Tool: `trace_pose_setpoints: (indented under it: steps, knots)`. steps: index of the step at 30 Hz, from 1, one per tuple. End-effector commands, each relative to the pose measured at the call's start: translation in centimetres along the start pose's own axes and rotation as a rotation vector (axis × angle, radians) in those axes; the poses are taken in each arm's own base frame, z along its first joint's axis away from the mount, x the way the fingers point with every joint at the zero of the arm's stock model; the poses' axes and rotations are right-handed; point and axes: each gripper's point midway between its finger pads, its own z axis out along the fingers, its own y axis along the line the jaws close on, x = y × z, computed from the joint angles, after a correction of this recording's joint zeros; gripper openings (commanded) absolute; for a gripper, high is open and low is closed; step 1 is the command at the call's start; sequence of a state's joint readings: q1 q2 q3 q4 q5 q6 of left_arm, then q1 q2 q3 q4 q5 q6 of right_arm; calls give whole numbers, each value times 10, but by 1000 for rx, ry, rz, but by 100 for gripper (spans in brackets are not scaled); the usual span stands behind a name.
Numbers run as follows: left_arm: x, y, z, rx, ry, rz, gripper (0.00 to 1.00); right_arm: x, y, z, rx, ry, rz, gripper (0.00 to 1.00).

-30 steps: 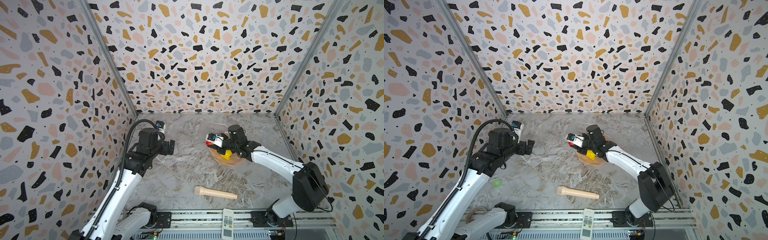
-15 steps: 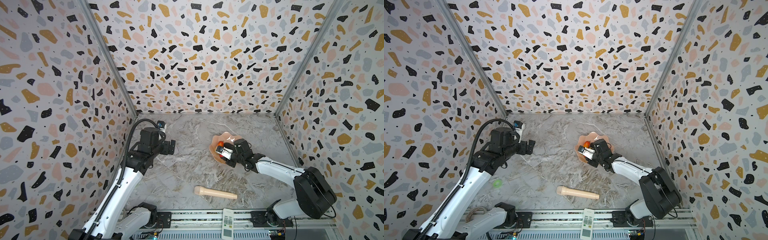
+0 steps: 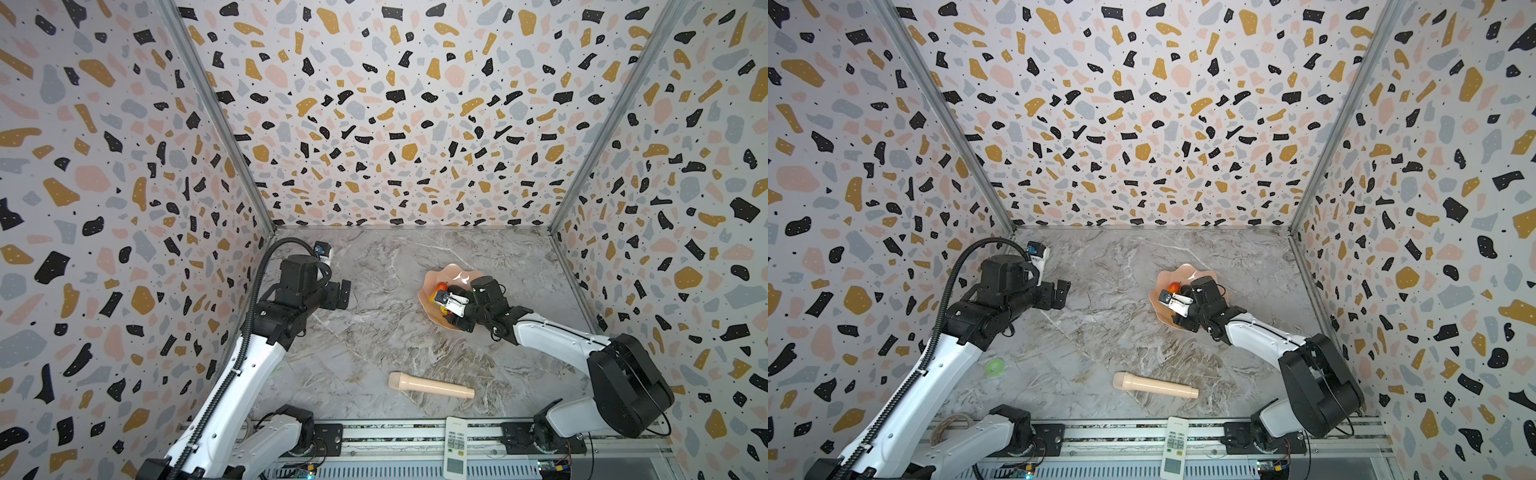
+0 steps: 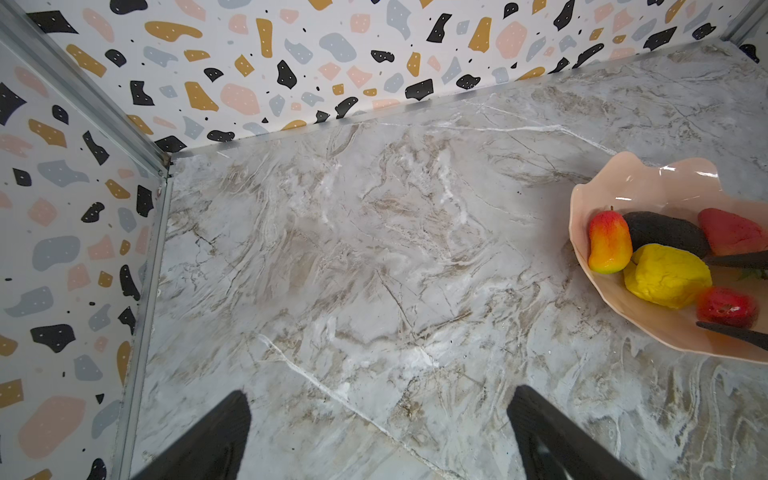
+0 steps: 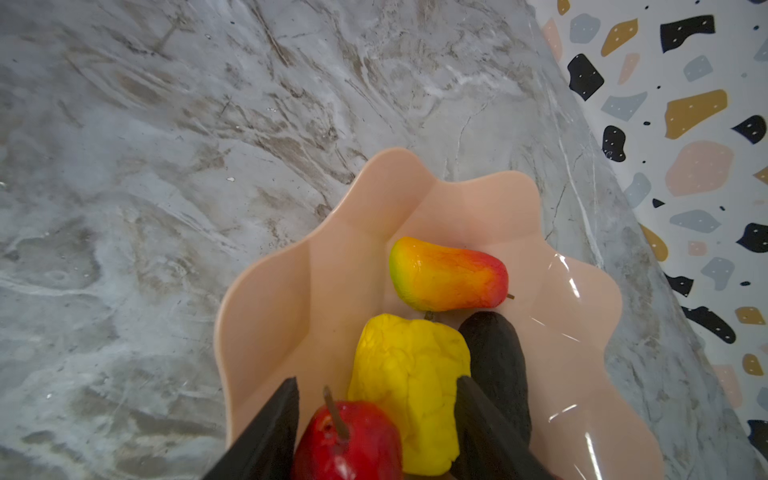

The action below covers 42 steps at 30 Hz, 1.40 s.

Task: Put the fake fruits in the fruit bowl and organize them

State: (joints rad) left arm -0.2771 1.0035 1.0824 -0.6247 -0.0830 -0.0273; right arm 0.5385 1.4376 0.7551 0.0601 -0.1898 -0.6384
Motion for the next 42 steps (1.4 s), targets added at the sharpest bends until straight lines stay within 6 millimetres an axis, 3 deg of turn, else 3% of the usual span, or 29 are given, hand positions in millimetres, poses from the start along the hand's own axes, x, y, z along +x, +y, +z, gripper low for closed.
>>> trace_pose_setpoints:
  steps: [1, 5, 11, 13, 15, 19, 23, 26, 29, 33, 38, 42]
  knots:
    - [-14, -1, -4, 7, -50, 9, 100, -19, -9, -16, 35, -58, -16, 65]
    - [-15, -1, -3, 7, -53, 10, 100, -35, -22, -31, 95, -112, -2, 71]
    - [-28, -3, 0, 17, -100, -14, 99, -52, -68, -71, 334, -229, 139, 92]
    - [-34, -3, 2, 13, -124, -24, 100, -48, -86, -83, 413, -256, 223, 99]
    - [-41, 3, 4, -19, -167, -34, 100, -36, -103, -94, 487, -271, 326, 99]
    - [-52, 32, 7, -188, -329, -72, 100, -6, -124, -104, 599, -293, 484, 99]
    - [-34, 66, 4, -401, -560, -145, 100, 32, -128, -117, 753, -381, 573, 99]
    - [-5, 89, 0, -538, -661, -257, 100, 73, -131, -126, 888, -353, 664, 99]
    - [29, 97, 12, -603, -640, -277, 100, 102, -130, -127, 977, -265, 702, 100]
    - [64, 103, 28, -670, -569, -257, 100, 116, -125, -136, 1042, -266, 678, 100]
    - [86, 112, 41, -699, -536, -246, 100, 135, -119, -128, 1049, -286, 714, 100]
    - [99, 122, 54, -694, -507, -284, 100, 144, -130, -119, 1047, -255, 760, 99]
